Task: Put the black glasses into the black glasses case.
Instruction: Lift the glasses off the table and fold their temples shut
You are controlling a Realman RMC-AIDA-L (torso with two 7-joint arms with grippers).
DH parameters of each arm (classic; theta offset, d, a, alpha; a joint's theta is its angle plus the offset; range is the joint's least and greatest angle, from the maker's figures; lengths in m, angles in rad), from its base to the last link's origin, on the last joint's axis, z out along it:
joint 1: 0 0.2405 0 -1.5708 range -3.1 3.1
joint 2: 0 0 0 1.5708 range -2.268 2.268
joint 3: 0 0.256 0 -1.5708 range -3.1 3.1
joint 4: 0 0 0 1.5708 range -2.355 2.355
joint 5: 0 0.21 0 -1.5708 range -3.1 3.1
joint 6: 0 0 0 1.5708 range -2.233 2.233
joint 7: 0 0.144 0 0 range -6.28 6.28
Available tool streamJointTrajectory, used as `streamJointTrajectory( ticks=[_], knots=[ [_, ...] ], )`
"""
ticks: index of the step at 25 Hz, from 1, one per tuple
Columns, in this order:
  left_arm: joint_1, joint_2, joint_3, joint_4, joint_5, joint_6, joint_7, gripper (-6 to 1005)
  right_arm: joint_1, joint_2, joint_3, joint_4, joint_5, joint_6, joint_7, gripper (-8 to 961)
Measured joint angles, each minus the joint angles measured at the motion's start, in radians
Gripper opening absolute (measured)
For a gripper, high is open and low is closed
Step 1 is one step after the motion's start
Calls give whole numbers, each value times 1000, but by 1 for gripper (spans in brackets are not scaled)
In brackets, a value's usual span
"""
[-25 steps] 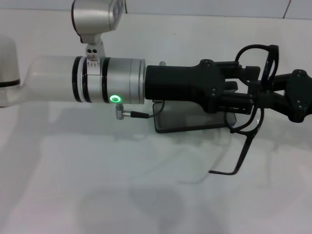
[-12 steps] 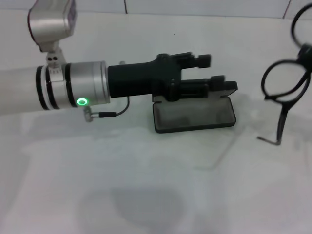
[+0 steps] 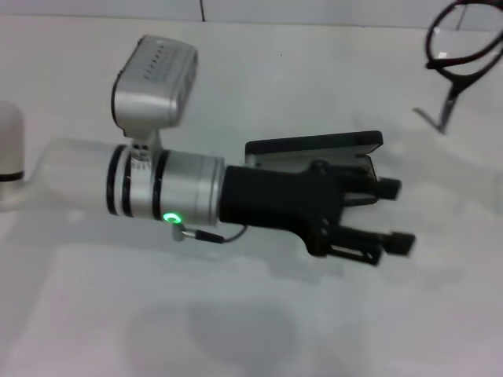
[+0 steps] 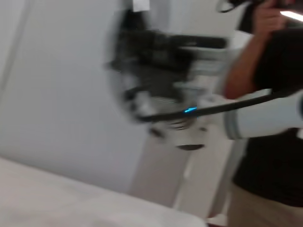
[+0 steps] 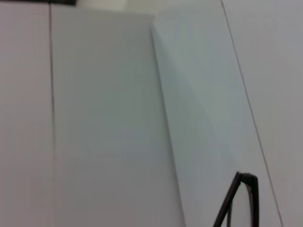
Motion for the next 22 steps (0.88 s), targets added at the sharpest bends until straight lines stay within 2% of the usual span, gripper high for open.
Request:
streamJointTrajectory(
  ticks=[10,16,22],
  knots=[
    [-31,6,-6,16,-45,95,25,795,34,-1,-211,14,-128,197,7,99],
    [-50,6,-6,16,-57,96,25,795,66,3,-233,13,-294,222,43,99],
    [-66,2,-2,6,-57,91,21,794,73,13,-242,2,-373,210,43,100]
  ],
)
